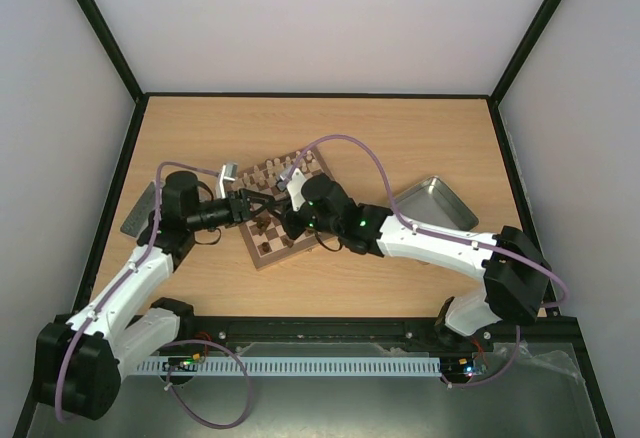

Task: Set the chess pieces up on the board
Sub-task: Place the chess piece on the chessboard.

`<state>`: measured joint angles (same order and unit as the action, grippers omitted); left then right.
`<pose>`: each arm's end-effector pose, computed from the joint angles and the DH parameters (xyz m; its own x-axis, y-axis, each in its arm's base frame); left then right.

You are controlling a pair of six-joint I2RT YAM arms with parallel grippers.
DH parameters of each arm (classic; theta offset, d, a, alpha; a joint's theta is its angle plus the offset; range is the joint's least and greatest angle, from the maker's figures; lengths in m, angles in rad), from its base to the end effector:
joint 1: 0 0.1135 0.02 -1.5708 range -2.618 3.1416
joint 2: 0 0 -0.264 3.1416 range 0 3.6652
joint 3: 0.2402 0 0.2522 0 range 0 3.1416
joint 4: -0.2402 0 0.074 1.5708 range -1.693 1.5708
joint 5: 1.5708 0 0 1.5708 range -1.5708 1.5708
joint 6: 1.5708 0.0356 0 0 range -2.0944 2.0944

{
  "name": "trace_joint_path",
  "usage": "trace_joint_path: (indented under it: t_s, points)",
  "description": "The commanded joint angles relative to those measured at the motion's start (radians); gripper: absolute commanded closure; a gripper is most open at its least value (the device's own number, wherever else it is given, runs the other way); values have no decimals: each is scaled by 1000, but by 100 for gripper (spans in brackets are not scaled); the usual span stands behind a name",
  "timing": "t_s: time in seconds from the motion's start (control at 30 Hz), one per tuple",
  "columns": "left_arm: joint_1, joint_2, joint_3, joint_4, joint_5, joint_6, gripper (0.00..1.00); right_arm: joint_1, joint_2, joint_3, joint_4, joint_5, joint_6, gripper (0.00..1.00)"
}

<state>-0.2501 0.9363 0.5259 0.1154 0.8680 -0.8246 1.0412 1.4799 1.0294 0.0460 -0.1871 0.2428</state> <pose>0.1918 -0.0770 0.2552 -0.8281 -0.2783 -0.4866 0.3820 0.3553 -0.8532 0.1675 0.2992 0.2809 -0.4176 -0.2458 -0.8747 -0.8591 0.4202 0.2921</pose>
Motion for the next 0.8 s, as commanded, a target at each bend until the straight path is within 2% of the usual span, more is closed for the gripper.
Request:
trace_joint_path:
  t_s: [0.0, 0.17, 0.3, 0.43, 0.5, 0.57, 0.77]
  points:
    - [-18, 14, -13, 16, 39, -23, 60, 3, -34, -12, 41, 7, -9, 90]
    - [-22, 10, -23, 24, 41, -48, 78, 3, -42, -21, 61, 23, 7, 90]
    - [-25, 6, -27, 31, 42, -70, 88, 3, -49, -28, 74, 38, 20, 90]
    - [-25, -10, -30, 50, 33, -116, 89, 3, -72, -52, 96, 40, 44, 82]
    - [-25, -17, -27, 59, 20, -150, 89, 3, -90, -70, 110, 42, 74, 75]
    - [-24, -22, -28, 83, 13, -204, 89, 3, -121, -103, 154, 36, 115, 63]
    - [-21, -43, -9, 211, 9, -404, 89, 3, -226, -210, 349, 28, 340, 51]
